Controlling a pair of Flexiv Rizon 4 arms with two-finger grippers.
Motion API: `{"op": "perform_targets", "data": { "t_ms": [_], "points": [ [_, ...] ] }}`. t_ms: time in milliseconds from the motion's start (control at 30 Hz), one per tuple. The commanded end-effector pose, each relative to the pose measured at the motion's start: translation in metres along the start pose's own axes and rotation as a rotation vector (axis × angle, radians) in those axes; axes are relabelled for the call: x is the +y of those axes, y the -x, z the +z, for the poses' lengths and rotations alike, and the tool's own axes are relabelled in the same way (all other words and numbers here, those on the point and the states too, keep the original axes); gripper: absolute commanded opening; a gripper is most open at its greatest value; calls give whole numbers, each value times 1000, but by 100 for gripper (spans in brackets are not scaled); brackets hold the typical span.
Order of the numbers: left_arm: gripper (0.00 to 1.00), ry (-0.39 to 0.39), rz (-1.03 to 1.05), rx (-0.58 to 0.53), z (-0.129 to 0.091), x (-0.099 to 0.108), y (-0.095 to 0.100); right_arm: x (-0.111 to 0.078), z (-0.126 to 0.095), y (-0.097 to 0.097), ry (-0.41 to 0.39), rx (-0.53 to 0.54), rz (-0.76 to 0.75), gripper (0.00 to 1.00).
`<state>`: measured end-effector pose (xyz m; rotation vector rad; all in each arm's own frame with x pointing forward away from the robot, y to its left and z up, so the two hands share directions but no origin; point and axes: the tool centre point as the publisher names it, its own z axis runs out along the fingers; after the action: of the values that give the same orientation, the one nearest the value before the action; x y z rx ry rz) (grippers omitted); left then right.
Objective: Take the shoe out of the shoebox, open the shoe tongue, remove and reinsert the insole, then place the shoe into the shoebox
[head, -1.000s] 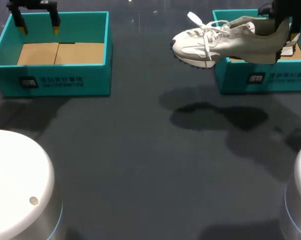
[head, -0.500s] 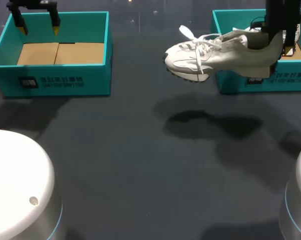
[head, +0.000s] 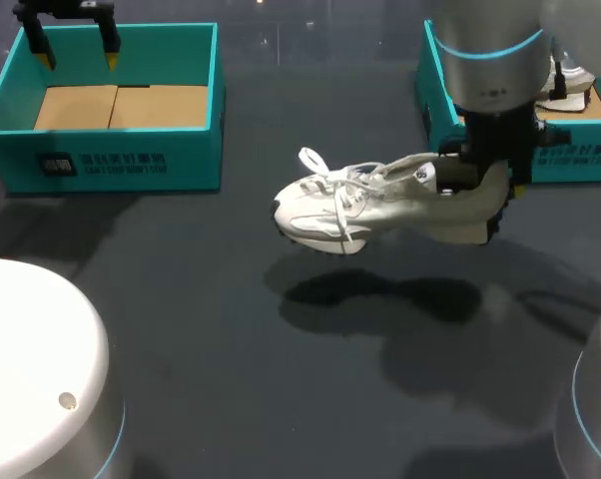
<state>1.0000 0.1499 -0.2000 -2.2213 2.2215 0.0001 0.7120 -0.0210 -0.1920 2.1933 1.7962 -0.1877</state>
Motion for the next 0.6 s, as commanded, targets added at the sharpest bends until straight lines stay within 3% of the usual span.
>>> {"op": "perform_targets", "data": {
  "t_ms": [33, 400, 600],
  "points": [
    [100, 0, 0, 0, 0, 0, 0, 1, 9, -2, -11, 17, -6, 0],
    [100, 0, 0, 0, 0, 0, 0, 1, 9, -2, -11, 17, -6, 0],
    [100, 0, 0, 0, 0, 0, 0, -28, 28, -27, -11, -46, 87, 0]
  ]
}}
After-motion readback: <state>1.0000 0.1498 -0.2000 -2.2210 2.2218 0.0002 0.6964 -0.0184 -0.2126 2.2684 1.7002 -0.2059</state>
